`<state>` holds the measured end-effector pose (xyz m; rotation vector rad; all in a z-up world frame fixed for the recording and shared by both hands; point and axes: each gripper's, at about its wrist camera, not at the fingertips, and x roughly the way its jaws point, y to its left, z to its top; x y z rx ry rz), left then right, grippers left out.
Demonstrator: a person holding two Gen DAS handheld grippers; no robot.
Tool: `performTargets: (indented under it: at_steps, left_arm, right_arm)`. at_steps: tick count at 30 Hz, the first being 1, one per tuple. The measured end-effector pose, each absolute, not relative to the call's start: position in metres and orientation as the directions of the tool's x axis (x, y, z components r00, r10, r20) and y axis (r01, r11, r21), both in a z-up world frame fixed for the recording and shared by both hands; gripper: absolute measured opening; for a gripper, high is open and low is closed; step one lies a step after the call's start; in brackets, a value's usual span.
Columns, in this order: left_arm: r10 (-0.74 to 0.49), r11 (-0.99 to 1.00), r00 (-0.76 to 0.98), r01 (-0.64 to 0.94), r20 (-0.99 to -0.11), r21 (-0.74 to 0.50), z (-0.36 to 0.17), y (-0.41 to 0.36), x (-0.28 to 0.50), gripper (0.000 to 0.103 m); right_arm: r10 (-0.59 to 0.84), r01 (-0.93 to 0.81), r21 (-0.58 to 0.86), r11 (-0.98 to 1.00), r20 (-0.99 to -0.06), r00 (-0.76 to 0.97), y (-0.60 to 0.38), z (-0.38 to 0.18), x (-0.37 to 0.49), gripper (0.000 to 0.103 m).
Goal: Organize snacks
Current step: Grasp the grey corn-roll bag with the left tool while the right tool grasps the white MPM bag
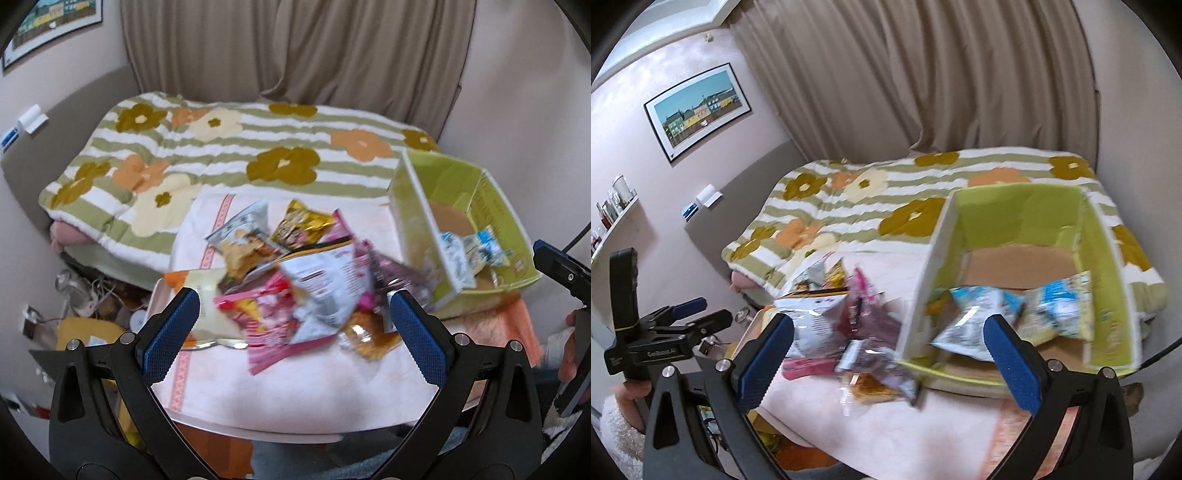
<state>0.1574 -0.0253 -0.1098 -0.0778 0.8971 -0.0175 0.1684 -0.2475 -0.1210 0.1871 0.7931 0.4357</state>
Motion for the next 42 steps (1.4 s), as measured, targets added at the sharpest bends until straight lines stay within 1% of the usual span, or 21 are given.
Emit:
performTargets:
  at_steps: [5, 10, 17, 19, 22, 28, 32, 35, 36, 38, 40, 42]
  left_arm:
    - [-0.103, 0.992, 0.579, 0.005, -0.809, -0.124, -0.127, 0.021, 0.173, 0.102]
    - [-0.162, 0.985, 0.554, 0.047, -0.817, -0.163, -0.139, 0.059, 0.199, 0.102]
    - [-0.249, 0.969, 0.497, 0.117, -0.831, -0.220, -0.164, 0.089, 0.252, 0.102]
    - [-0.287, 0.958, 0.474, 0.129, -0.832, -0.257, -0.174, 0.093, 0.268, 0.102]
    - [-0.326, 0.945, 0.435, 0.129, -0.839, -0.300, -0.193, 0.094, 0.292, 0.102]
    - [-0.379, 0.921, 0.349, 0.053, -0.857, -0.385, -0.236, 0.096, 0.331, 0.099]
    - [-0.404, 0.903, 0.300, -0.023, -0.864, -0.430, -0.259, 0.097, 0.352, 0.089]
    - [-0.424, 0.889, 0.252, -0.065, -0.870, -0.453, -0.277, 0.092, 0.364, 0.084]
    - [-0.426, 0.889, 0.240, -0.070, -0.872, -0.453, -0.281, 0.091, 0.366, 0.081]
    - [-0.438, 0.883, 0.213, -0.080, -0.873, -0.462, -0.290, 0.085, 0.371, 0.078]
    - [-0.439, 0.881, 0.206, -0.090, -0.874, -0.464, -0.293, 0.085, 0.374, 0.078]
    - [-0.436, 0.882, 0.203, -0.096, -0.877, -0.461, -0.295, 0.085, 0.376, 0.071]
  right_arm:
    - [0.468, -0.328, 0.334, 0.884, -0.668, 0.579, -0.192, -0.138, 0.177, 0.102]
    - [0.471, -0.346, 0.325, 0.880, -0.688, 0.552, -0.147, -0.153, 0.185, 0.102]
    - [0.424, -0.312, 0.297, 0.903, -0.738, 0.526, -0.096, -0.182, 0.204, 0.102]
    - [0.413, -0.306, 0.288, 0.907, -0.750, 0.518, -0.088, -0.191, 0.209, 0.102]
    - [0.392, -0.309, 0.263, 0.914, -0.770, 0.504, -0.079, -0.204, 0.215, 0.102]
    - [0.360, -0.333, 0.217, 0.918, -0.807, 0.468, -0.070, -0.221, 0.226, 0.102]
    - [0.372, -0.361, 0.219, 0.906, -0.819, 0.437, -0.067, -0.231, 0.236, 0.100]
    - [0.380, -0.389, 0.213, 0.896, -0.823, 0.423, -0.065, -0.236, 0.240, 0.097]
    - [0.371, -0.403, 0.195, 0.894, -0.828, 0.421, -0.063, -0.238, 0.240, 0.096]
    - [0.356, -0.418, 0.173, 0.892, -0.838, 0.414, -0.061, -0.242, 0.242, 0.093]
    - [0.363, -0.414, 0.188, 0.891, -0.842, 0.399, -0.062, -0.246, 0.244, 0.091]
    - [0.373, -0.401, 0.211, 0.891, -0.845, 0.383, -0.065, -0.250, 0.248, 0.091]
